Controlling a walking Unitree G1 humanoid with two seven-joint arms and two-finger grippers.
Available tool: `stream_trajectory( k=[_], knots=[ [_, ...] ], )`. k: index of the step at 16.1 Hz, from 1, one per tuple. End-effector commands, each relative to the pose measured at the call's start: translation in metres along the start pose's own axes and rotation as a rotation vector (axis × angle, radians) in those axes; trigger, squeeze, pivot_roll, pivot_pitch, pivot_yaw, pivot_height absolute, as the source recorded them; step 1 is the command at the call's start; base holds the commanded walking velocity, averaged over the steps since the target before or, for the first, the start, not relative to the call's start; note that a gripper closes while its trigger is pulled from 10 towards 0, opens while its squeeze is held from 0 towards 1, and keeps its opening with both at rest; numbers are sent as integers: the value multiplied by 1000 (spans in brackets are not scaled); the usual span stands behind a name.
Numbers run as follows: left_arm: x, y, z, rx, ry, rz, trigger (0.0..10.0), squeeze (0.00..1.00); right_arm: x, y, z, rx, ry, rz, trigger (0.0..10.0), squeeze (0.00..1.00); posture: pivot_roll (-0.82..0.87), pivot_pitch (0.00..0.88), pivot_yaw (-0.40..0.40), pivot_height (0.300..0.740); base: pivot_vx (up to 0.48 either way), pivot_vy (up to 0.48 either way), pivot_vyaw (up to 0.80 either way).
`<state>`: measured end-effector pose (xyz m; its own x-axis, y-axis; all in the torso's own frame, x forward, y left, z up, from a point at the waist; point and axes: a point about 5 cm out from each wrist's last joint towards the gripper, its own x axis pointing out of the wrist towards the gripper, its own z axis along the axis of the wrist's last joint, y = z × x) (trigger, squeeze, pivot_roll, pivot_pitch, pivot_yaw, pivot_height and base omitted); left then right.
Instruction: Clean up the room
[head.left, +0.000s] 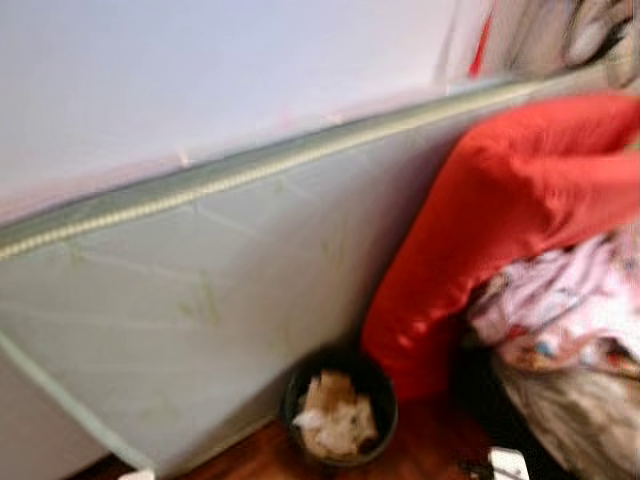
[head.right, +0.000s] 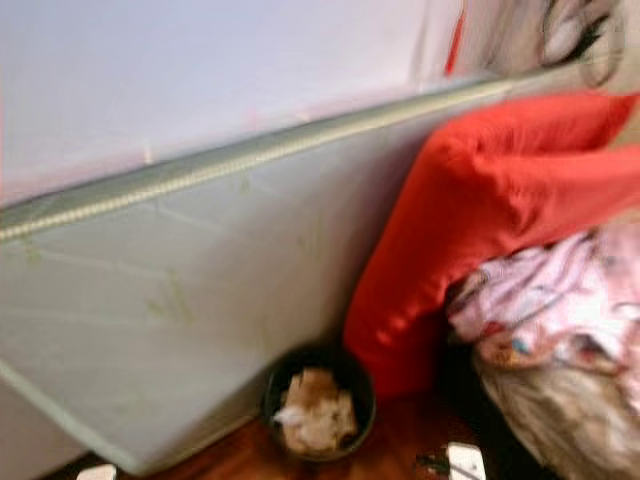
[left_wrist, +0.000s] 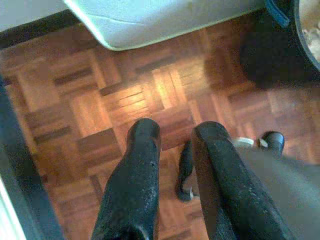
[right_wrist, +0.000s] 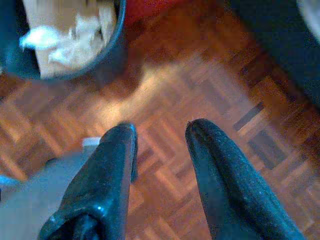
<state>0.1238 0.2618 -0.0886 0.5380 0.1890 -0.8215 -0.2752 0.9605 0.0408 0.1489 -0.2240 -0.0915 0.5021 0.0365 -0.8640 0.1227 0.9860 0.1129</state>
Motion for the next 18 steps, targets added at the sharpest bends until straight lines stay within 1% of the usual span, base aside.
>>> stream_trajectory(
  k=[1, 7, 9, 11, 12, 14, 15, 18],
  knots=[
    [-2, 1, -8, -22, 29, 9, 10000, 0, -1, -2, -1, -9, 7, -6, 10000, 0, 166, 0, -61, 740, 0, 0, -781],
    [-3, 1, -12, -55, 32, 17, 10000, 0, -2, -8, 5, -38, 4, -6, 10000, 0, 189, 0, -101, 740, 0, 0, -781],
    [-1, -6, -9, -55, 20, 9, 10000, 0, -2, -8, 5, -42, 5, -4, 10000, 0, 193, 0, -106, 740, 0, 0, -781],
    [0, -9, -7, -54, 13, 7, 10000, 0, -2, -9, 6, -42, 4, -2, 10000, 0, 194, 0, -111, 740, 0, 0, -781],
    [1, -10, -5, -52, 6, 5, 10000, 0, -2, -10, 7, -10, -12, -15, 10000, 0, 189, 0, -113, 740, 0, 0, -425],
    [1, -11, -2, -48, -6, 4, 10000, 0, -2, -10, 8, -15, -20, -16, 10000, 0, 170, 0, -104, 740, 0, 0, 0],
    [2, -11, 0, -43, -10, 2, 10000, 0, -2, -10, 8, 3, -27, -20, 10000, 0, 170, 0, -104, 740, 0, -240, 0],
    [2, -12, 2, -34, -16, -5, 10000, 0, -2, -10, 8, 13, -31, -25, 10000, 0, 154, 0, -77, 740, 0, -292, 0]
  ],
)
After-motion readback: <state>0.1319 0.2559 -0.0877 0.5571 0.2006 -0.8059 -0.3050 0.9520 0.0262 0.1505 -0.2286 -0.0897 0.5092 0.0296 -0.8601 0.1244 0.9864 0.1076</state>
